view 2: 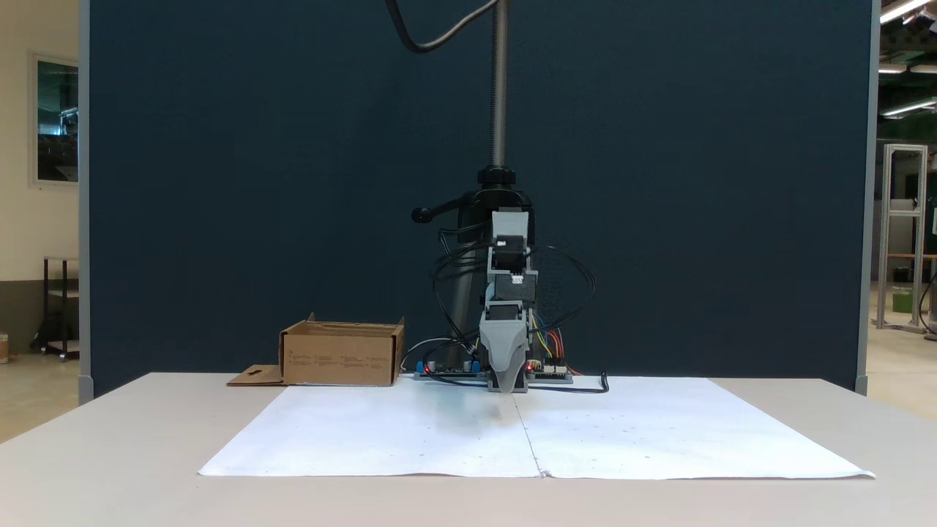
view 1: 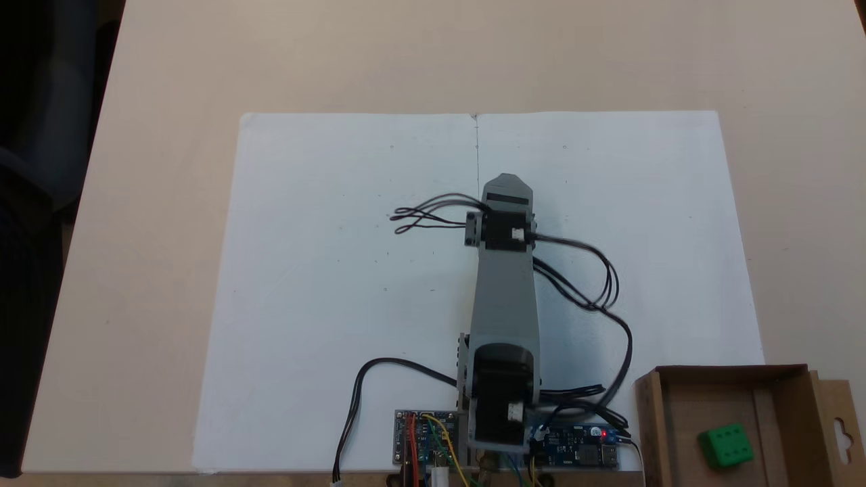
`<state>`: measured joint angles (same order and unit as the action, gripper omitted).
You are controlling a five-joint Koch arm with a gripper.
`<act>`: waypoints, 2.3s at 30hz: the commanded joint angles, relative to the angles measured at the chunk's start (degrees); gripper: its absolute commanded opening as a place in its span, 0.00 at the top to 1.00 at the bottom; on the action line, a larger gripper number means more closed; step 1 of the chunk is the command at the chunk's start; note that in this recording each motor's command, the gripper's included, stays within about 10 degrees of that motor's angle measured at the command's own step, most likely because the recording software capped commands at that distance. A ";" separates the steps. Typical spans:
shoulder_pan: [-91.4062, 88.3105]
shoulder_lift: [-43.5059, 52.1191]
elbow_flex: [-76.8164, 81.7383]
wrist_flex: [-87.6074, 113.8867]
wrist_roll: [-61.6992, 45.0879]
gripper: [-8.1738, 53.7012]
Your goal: Grasp a green dice and put it in the bin.
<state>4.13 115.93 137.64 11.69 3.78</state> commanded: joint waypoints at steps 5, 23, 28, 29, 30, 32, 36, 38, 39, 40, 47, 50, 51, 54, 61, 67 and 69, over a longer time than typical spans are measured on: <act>0.00 8.70 7.91 -18.09 -4.04 0.17; -2.02 19.86 36.12 -53.15 -3.96 0.17; -3.43 19.95 41.57 -62.12 -4.57 0.17; -3.43 19.95 41.66 -63.44 -4.75 0.17; -3.34 19.95 41.66 -65.99 -4.75 0.17; -3.43 20.04 41.66 -67.57 -4.83 0.17; -3.43 20.04 41.75 -73.37 -5.54 0.17; -3.16 20.04 41.66 -74.86 -5.54 0.17; -3.08 20.13 41.75 -75.83 -5.54 0.17; -2.81 20.04 41.66 -77.50 -5.54 0.17; -2.37 20.04 41.75 -84.71 -5.63 0.17; -2.20 20.04 41.75 -87.26 -5.63 0.17; -2.20 20.04 41.75 -87.96 -5.63 0.17; -2.11 20.04 41.75 -91.30 -5.63 0.17; -0.62 20.04 41.75 -96.40 -5.71 0.16; -0.18 19.95 41.75 -100.62 -5.27 0.14; -0.44 19.86 41.66 -102.02 -5.36 0.14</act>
<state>3.16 129.20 175.08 -81.21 2.81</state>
